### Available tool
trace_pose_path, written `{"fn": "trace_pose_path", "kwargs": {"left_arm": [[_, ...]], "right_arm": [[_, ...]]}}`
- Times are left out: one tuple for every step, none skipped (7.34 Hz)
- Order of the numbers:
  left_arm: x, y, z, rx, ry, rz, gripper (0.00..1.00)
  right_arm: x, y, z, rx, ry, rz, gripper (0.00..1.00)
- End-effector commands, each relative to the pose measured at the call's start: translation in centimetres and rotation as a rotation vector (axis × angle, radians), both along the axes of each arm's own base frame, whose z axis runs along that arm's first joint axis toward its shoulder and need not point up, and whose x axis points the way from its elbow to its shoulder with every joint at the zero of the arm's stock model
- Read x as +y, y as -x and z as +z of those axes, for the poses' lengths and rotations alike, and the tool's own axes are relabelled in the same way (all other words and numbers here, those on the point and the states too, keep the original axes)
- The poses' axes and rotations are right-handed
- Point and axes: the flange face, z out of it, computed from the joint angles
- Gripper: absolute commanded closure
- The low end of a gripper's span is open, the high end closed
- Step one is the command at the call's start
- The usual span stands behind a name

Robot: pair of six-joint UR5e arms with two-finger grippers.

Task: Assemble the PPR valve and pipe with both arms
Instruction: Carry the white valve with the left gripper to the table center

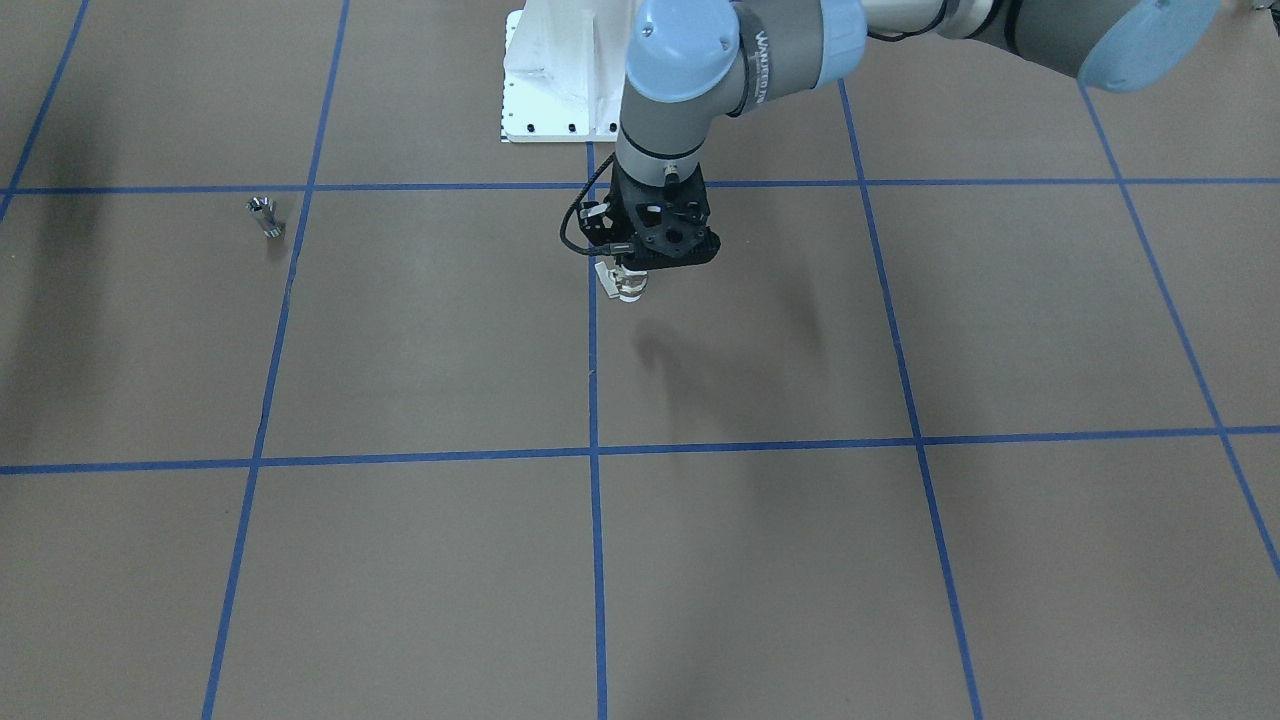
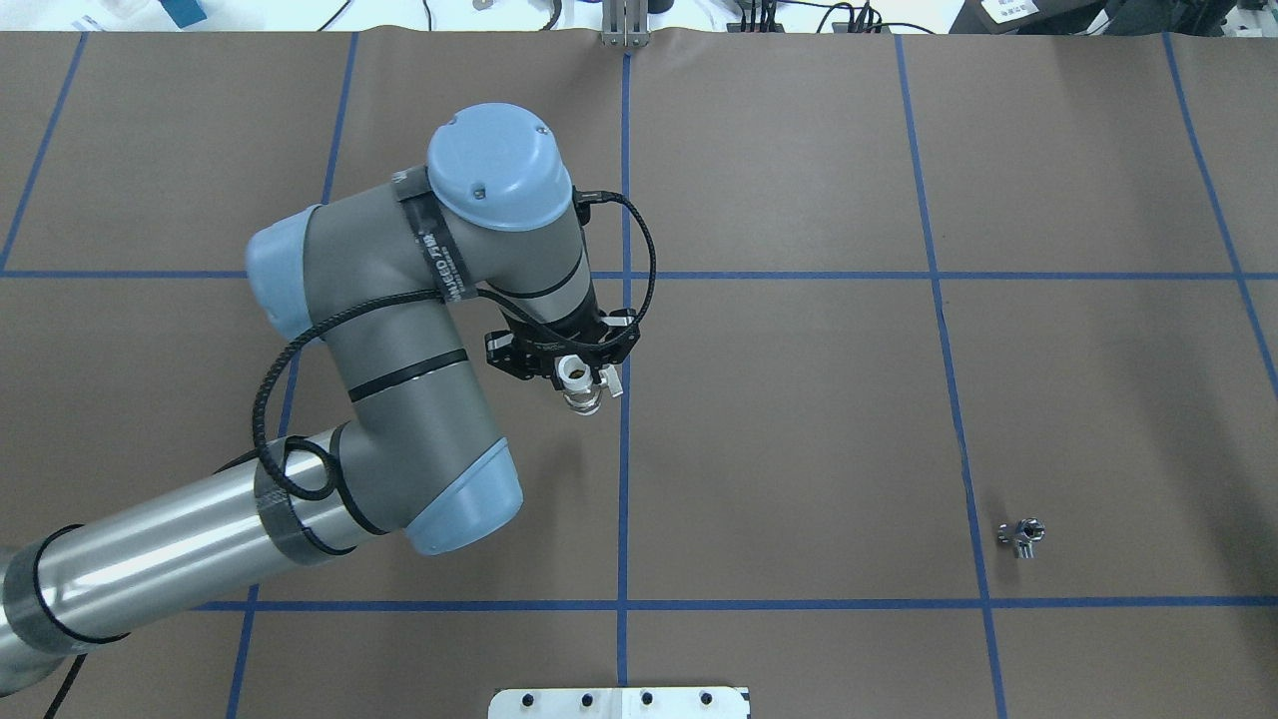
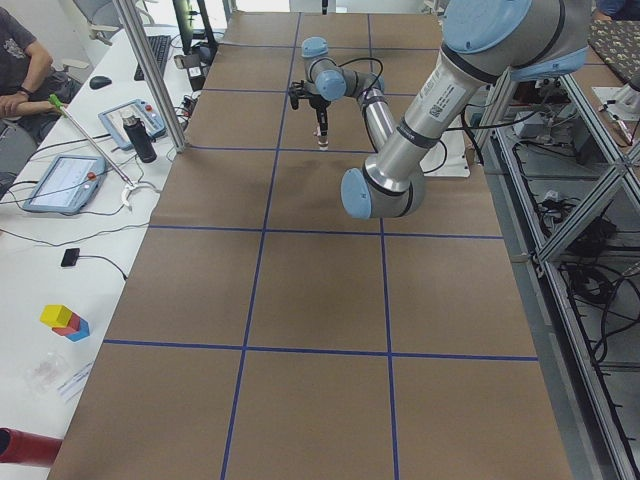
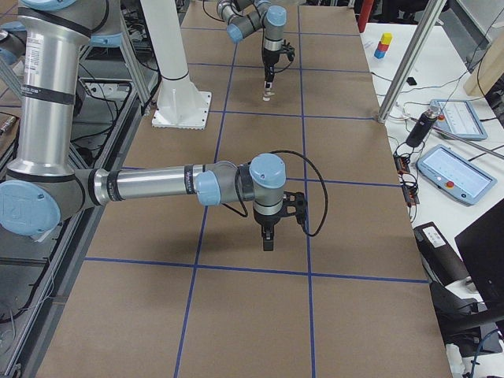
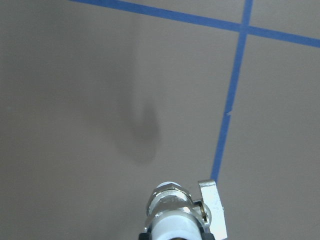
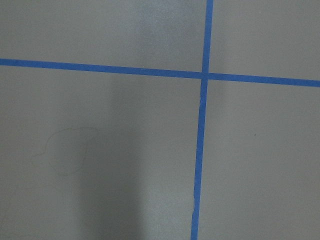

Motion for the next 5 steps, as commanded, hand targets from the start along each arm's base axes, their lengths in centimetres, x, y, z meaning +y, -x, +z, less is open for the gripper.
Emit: {"fn": "trace_pose_path", "kwargs": {"left_arm": [[0.9, -2.6, -0.4, -0.02, -0.008, 0.008, 1.0], [1.0, -3.8, -0.2, -0.021, -0.018, 0.006, 1.0], [0.7, -4.6, -0.8, -0.016, -0.014, 0.001, 1.0], [0.3, -5.4, -1.0, -0.026, -0.011, 0.003, 1.0], [0.2, -5.6, -0.8, -0.031, -0.012, 0.006, 1.0]], "right_arm": [[-0.2, 0.0, 0.3, -0.002, -0.015, 0.001, 0.01], [-0.1, 0.0, 0.5, -0.003, -0.011, 0.0, 0.01], [-0.1, 0.1, 0.5, -0.004, -0.011, -0.002, 0.01], [0.0, 0.2, 0.5, -0.023, -0.006, -0.004, 0.01], [0.1, 0.2, 0.6, -0.027, -0.002, -0.005, 0.01]]}}
